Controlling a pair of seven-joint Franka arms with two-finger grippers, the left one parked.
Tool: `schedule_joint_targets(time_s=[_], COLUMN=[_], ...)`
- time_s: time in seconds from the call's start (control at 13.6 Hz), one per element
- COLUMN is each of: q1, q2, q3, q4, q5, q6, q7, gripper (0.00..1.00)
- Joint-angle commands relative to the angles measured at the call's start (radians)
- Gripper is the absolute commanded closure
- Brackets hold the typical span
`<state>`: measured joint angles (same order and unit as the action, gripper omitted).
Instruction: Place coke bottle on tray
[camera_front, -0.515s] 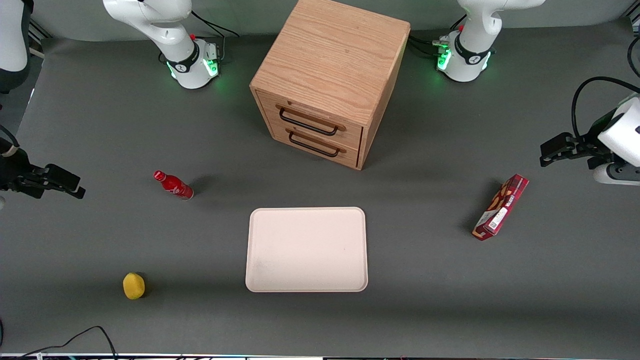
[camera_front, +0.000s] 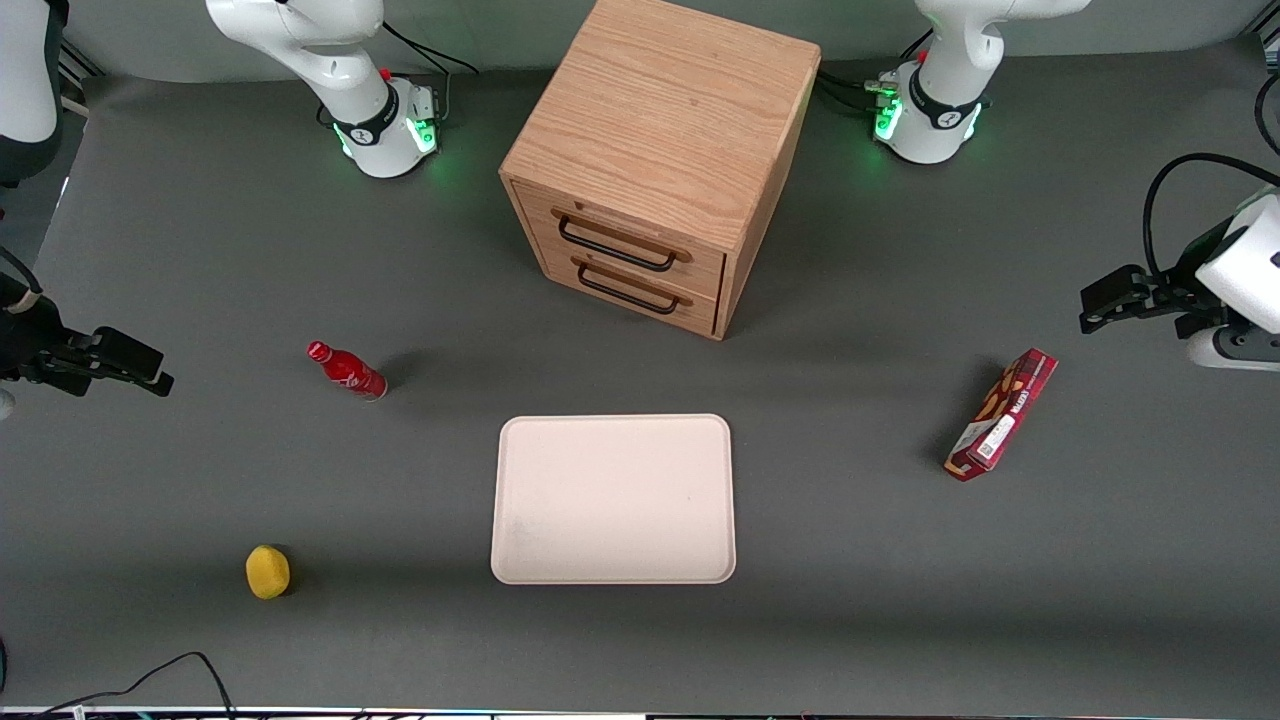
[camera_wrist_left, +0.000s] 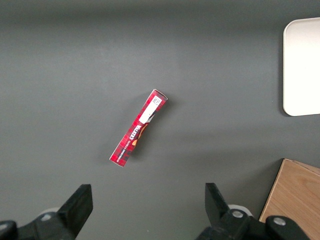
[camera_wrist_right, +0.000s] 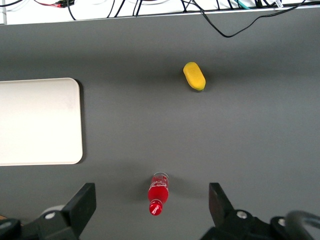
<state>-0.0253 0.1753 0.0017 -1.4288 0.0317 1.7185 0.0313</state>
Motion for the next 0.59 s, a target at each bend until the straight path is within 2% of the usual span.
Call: schedule_joint_targets(time_s=[0.0,0.51], q1=[0.001,0.001], q2=[-0.005,0.003], q3=[-0.003,-0.003], q4=[-0.004,-0.025], q5=[0.017,0.017], q6=[-0.008,-0.008], q7=[-0.025,-0.027], gripper=[0.0,0.0])
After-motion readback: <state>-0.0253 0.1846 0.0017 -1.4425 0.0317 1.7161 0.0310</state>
